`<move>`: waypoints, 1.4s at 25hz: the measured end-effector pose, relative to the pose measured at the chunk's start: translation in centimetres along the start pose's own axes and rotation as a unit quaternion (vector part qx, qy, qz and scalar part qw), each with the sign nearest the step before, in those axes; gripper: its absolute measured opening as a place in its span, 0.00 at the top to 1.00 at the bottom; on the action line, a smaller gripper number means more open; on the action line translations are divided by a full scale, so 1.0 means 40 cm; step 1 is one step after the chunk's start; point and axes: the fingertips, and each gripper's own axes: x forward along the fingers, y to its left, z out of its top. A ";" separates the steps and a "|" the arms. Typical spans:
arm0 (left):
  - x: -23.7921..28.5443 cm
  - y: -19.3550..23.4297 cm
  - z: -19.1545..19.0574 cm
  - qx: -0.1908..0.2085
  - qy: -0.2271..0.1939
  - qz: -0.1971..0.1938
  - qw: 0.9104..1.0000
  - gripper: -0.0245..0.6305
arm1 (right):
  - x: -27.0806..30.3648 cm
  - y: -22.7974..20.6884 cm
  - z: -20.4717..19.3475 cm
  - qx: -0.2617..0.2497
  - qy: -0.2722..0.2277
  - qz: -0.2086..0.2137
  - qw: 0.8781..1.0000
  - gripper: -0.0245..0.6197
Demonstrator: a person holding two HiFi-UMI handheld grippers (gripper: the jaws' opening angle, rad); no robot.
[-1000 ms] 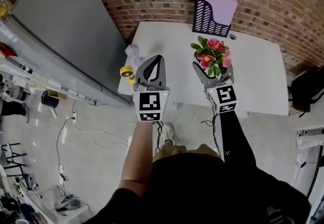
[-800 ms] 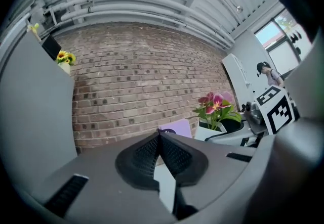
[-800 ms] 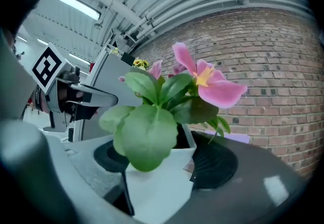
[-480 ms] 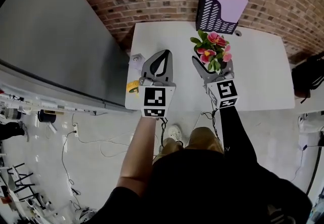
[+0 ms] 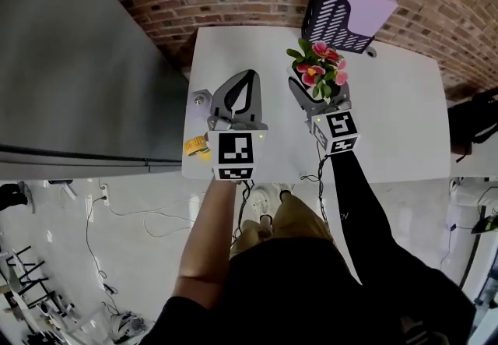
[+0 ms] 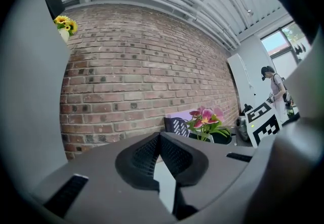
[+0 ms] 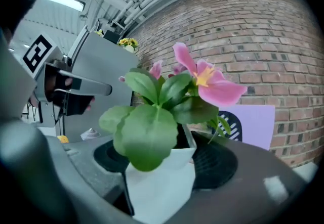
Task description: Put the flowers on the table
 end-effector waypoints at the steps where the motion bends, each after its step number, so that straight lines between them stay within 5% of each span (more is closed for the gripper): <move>1: 0.015 0.010 -0.008 -0.001 0.004 0.005 1.000 0.95 | 0.029 -0.009 -0.016 0.000 0.003 0.004 1.000 0.43; 18: 0.213 0.149 -0.135 -0.017 0.024 0.073 0.997 0.95 | 0.505 -0.105 -0.301 0.007 0.045 0.077 0.996 0.43; 35: 0.255 0.182 -0.234 -0.026 0.064 0.084 0.994 0.95 | 0.665 -0.163 -0.482 -0.004 0.100 0.067 0.993 0.43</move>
